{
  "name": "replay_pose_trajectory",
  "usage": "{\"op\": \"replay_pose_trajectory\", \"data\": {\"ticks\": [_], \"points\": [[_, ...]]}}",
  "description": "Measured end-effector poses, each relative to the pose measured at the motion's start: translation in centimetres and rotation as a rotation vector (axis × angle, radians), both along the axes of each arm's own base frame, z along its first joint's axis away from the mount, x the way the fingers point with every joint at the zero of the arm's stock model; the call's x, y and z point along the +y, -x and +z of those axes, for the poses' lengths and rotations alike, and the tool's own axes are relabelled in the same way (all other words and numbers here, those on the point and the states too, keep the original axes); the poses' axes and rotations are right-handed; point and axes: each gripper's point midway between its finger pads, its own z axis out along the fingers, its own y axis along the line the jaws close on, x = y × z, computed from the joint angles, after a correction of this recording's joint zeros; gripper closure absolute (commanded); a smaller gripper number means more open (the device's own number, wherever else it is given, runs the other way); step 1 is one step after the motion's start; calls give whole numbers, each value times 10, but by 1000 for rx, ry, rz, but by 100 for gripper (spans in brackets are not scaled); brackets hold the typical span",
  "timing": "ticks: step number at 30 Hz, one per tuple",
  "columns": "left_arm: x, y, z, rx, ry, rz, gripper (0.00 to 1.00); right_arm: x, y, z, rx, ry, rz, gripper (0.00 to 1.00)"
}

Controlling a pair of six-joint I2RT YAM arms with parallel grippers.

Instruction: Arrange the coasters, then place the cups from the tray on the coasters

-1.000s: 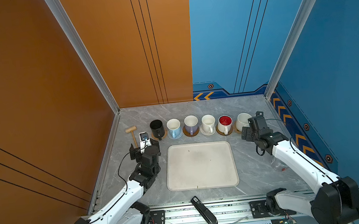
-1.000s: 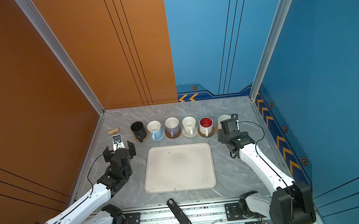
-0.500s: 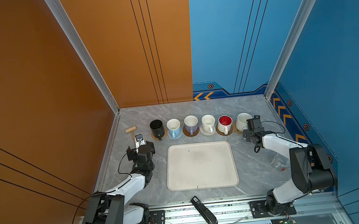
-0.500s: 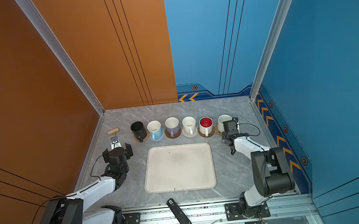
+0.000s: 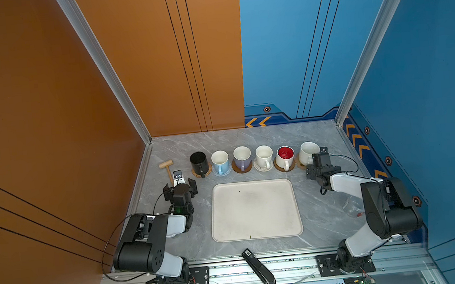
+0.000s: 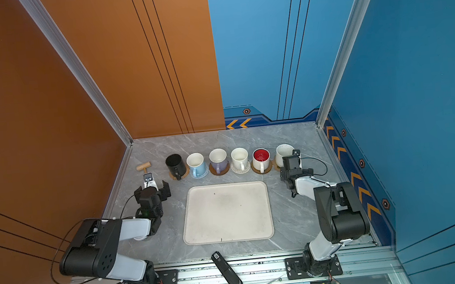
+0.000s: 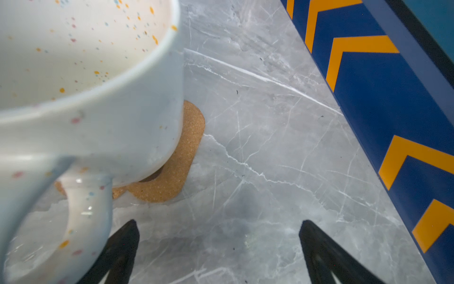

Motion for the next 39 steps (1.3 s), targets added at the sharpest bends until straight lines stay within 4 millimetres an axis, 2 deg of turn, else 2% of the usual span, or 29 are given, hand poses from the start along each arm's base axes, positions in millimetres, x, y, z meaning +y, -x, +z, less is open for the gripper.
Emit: {"op": "replay_pose_trajectory", "data": {"ticks": [8,15,21,24,29,33,39], "points": [[-6,-6,-4,-20,-8,-39,2,3,4,7,-46,-22,17,0],[-7,-7,0,-36,-10,-44,2,3,9,19,-79,-25,18,0],[-9,-9,1,-42,-10,-56,2,2,21,26,-105,-29,17,0],[-10,-9,3,-49,-6,-64,2,1,25,38,-140,-32,17,0],[-9,-10,3,-54,2,-72,2,-1,30,69,-230,-36,12,0],[-5,-11,2,-53,17,-75,2,-16,33,89,-293,-35,-29,0],[-5,-13,1,-53,46,-115,2,-45,30,86,-315,-43,-109,0]]}}
